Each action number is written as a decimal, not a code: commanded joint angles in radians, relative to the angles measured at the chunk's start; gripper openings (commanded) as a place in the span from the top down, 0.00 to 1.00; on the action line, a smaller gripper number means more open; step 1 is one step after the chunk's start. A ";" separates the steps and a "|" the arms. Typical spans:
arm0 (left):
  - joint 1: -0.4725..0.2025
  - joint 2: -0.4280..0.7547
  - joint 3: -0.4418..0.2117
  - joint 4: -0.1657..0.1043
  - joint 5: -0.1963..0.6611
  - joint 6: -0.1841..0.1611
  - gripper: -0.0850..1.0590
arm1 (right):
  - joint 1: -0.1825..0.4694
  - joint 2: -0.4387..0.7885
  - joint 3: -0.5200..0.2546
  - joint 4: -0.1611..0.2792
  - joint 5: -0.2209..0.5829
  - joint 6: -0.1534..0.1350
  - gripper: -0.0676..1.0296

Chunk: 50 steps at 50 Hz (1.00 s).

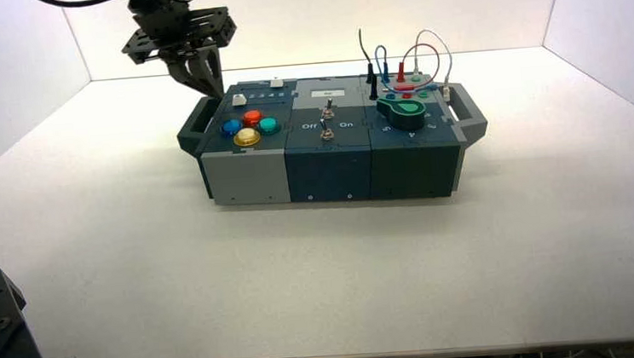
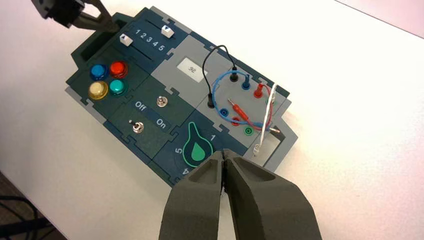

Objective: Move the bottom slider to position 2.

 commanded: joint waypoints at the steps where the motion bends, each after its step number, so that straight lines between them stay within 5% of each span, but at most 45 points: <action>1: -0.017 -0.037 -0.012 -0.003 -0.018 -0.005 0.95 | 0.005 -0.005 -0.011 0.003 -0.008 -0.009 0.96; 50: -0.040 -0.021 -0.020 -0.003 0.018 -0.021 0.95 | 0.003 -0.018 -0.002 0.003 -0.008 -0.009 0.96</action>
